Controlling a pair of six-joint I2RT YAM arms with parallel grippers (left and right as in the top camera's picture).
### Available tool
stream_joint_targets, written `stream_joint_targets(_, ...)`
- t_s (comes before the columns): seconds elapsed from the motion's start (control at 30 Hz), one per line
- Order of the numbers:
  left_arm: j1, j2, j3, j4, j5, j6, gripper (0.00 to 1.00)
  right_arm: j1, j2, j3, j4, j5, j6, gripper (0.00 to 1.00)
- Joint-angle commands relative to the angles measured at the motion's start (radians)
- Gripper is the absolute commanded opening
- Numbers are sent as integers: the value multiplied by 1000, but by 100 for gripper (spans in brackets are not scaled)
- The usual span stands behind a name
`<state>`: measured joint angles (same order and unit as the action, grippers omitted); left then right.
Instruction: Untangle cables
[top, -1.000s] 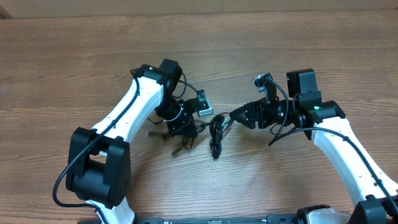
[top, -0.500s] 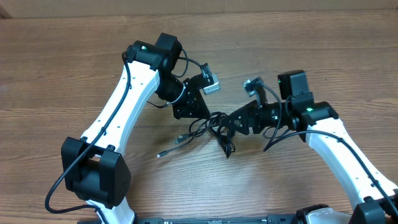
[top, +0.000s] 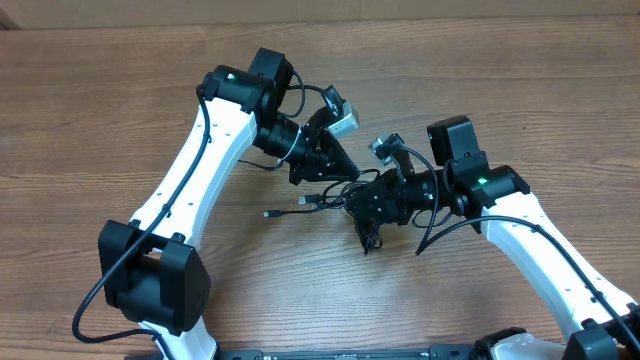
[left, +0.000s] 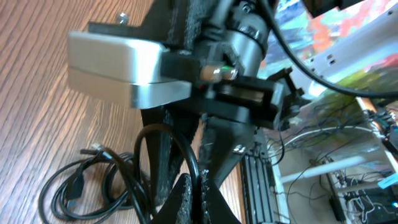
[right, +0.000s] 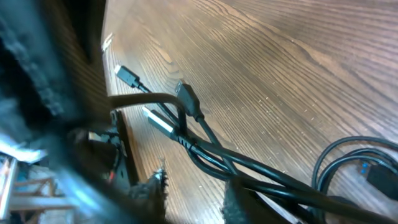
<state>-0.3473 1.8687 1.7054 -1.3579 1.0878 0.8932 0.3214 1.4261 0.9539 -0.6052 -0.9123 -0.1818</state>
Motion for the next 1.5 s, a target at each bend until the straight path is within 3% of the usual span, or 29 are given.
stream_joint_targets(0.0,-5,7,30,-6,80,24,4,1,1,11,3,-5,-10,26)
stream_joint_targets(0.1,-6,7,30,-7,72,23,4,1,1,11,3,-5,-10,26)
stream_joint_targets(0.2,-2,7,30,-2,16,6,4,1,1,11,3,4,-10,45)
stream_joint_targets(0.37,16,7,30,28,-124,-230,4,1,1,11,7,71,-1,45)
stream_joint_targets(0.77,8,7,30,16,-74,-239,4,1,1,11,69,197,1,70)
stream_joint_targets(0.93,-3,7,30,-7,-73,-239,4,1,1,11,134,246,1,71)
stream_joint_targets(1.03,-3,7,30,-27,-69,-238,4,1,1,11,164,265,1,64)
stream_joint_targets(1.2,-3,7,30,-17,-66,-238,4,1,1,11,171,265,1,25)
stream_joint_targets(1.33,-3,7,30,7,-66,-239,4,1,1,11,135,269,1,6)
stream_joint_targets(1.47,-1,7,30,16,-75,-239,4,1,1,11,81,399,2,4)
